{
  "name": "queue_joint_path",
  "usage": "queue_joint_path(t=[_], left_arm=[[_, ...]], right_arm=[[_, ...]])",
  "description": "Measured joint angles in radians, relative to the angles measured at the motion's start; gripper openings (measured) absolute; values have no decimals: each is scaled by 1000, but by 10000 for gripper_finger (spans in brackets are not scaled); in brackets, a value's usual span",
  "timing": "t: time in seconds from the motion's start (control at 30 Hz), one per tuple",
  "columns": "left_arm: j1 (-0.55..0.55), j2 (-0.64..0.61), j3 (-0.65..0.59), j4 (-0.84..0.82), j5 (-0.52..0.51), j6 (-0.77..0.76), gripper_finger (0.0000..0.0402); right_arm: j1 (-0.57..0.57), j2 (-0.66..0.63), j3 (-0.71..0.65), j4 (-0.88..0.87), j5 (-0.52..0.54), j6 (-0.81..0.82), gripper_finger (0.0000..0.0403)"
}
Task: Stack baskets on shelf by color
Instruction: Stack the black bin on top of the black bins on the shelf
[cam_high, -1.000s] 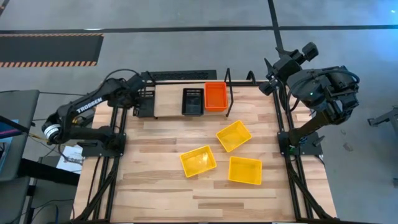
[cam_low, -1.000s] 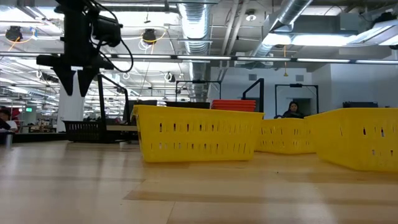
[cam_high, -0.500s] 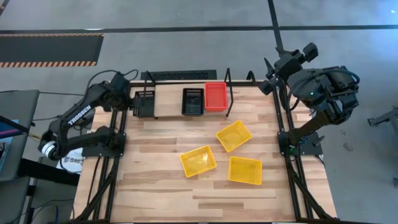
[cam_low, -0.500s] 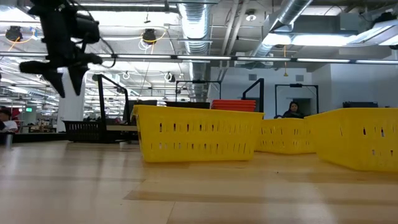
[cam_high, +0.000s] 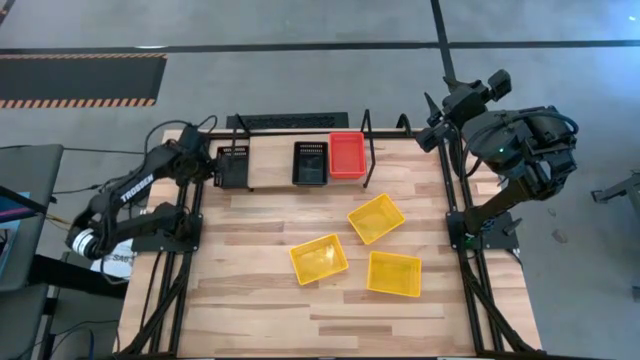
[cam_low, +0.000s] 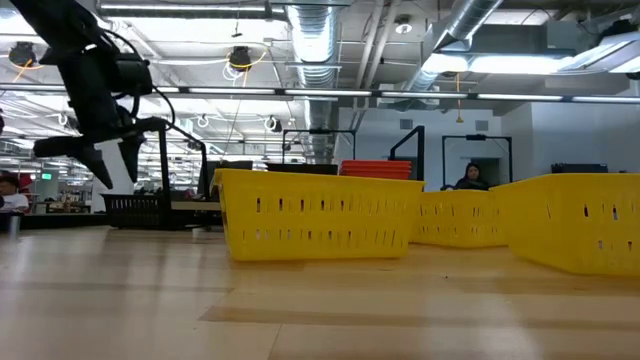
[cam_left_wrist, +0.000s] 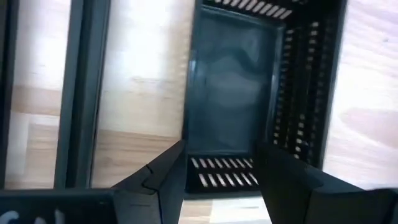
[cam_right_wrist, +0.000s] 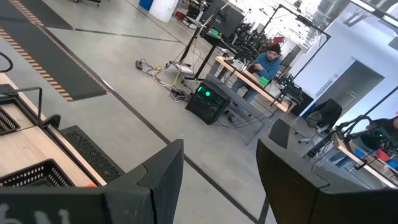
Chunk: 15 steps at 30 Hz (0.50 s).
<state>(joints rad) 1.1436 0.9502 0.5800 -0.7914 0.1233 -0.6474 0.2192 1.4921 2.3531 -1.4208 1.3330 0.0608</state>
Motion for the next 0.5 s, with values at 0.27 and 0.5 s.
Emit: queue_joint_path(t=[0.27,0.5], left_arm=[[52,107,0,-13,-5,61,167],[51,235,0,6,1,144,167]], right_arm=[[0,2,0,0,-1,2,223],[0,3,0,0,-1,2,223]])
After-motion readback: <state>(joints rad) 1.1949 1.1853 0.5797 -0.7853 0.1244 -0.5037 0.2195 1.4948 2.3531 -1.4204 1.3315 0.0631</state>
